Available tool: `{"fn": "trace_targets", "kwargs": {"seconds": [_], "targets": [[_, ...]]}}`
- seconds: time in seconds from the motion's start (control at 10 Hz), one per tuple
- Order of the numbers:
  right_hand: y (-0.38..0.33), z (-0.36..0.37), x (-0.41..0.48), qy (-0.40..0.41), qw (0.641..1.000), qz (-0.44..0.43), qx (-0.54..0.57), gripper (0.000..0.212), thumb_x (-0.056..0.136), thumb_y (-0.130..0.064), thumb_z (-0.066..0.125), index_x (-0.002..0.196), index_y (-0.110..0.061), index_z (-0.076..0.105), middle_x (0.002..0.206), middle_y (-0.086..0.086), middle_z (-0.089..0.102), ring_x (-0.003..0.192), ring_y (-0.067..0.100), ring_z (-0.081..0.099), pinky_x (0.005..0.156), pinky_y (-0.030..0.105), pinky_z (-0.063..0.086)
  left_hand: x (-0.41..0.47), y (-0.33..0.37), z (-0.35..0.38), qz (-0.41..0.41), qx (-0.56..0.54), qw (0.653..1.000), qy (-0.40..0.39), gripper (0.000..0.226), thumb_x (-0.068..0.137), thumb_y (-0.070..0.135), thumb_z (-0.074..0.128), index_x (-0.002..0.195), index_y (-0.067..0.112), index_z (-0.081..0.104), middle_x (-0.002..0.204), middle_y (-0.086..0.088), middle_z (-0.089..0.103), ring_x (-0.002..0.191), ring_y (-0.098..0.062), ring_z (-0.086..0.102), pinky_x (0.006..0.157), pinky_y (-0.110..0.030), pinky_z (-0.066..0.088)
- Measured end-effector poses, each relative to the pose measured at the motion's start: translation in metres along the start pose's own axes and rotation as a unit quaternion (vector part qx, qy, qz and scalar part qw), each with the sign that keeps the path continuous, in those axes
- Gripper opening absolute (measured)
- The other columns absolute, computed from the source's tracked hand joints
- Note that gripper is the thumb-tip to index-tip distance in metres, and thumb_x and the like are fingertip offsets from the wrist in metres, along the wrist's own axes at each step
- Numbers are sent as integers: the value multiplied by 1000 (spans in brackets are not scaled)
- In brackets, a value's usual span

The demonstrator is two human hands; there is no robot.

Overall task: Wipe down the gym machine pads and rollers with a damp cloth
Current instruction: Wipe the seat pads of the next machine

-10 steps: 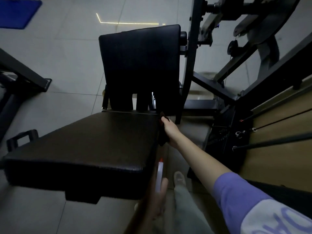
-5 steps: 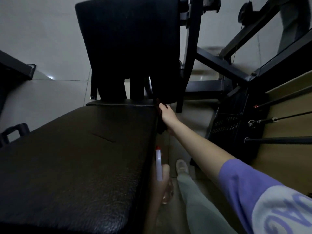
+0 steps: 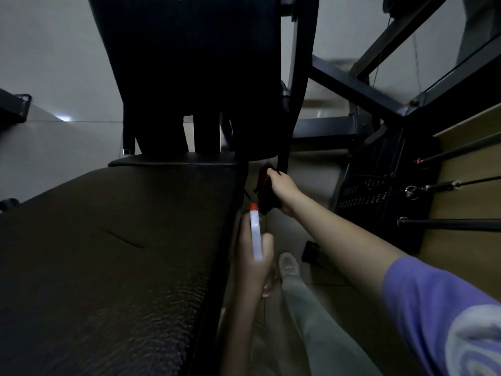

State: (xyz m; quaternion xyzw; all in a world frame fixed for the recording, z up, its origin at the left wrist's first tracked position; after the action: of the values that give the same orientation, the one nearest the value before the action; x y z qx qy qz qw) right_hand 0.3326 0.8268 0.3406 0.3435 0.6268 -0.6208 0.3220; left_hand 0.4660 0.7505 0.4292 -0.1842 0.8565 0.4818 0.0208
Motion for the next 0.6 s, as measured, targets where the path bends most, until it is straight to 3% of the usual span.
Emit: {"fn": "trace_targets", "kwargs": {"seconds": [0.1, 0.2, 0.3, 0.4, 0.5, 0.6], "targets": [[10, -7, 3, 5, 1000, 7, 11, 42, 99, -31, 41, 133, -6, 46, 123, 20, 56, 113, 37, 55, 98, 45, 45, 15, -13, 12, -36, -36, 998, -31, 54, 90, 26, 44, 141, 9, 42, 138, -8, 52, 126, -23, 49, 104, -34, 40], [16, -13, 4, 3, 1000, 8, 28, 38, 100, -28, 40, 131, -7, 48, 111, 17, 58, 101, 32, 58, 83, 38, 49, 29, -18, 19, -8, -16, 1000, 15, 45, 83, 19, 46, 125, 4, 53, 112, -5, 61, 104, -16, 57, 92, -33, 48], [19, -21, 3, 7, 999, 6, 39, 36, 101, -27, 40, 129, -7, 49, 105, 17, 58, 91, 28, 58, 76, 34, 50, 39, -20, 29, 4, -10, 1000, 21, 12, 77, 10, 47, 85, 4, 52, 72, -6, 52, 64, -17, 50, 61, -36, 44], [25, -27, 3, 7, 999, 7, 38, 35, 101, -27, 39, 127, -7, 49, 105, 21, 60, 83, 28, 59, 74, 35, 50, 46, -24, 35, -1, 3, 999, 36, 8, 76, 13, 45, 77, 5, 47, 66, -5, 47, 58, -18, 46, 54, -31, 37], [27, -34, 5, 12, 999, 1, 47, 33, 102, -26, 37, 127, -8, 49, 112, 26, 60, 88, 30, 59, 80, 38, 50, 51, -26, 37, -13, 14, 998, 62, 12, 76, 15, 44, 66, 10, 39, 59, 4, 40, 51, -9, 41, 46, -18, 27], [31, -38, 11, 20, 999, -2, 40, 36, 102, -28, 37, 130, -9, 47, 115, 23, 60, 99, 32, 61, 90, 41, 48, 56, -25, 39, -15, 15, 997, 70, 21, 73, 13, 44, 60, 15, 28, 53, 7, 31, 49, -7, 39, 44, -15, 27]]}}
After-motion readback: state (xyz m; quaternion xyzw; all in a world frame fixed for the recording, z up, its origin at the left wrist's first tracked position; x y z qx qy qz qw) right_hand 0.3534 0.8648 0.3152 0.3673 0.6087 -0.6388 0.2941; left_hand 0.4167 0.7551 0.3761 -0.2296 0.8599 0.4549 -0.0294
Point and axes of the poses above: each hand's wrist, its own x-axis towards the middle knuckle, its own z-axis out of the palm, y = z × x, the point moved 3 cm from there along x, towards the middle knuckle
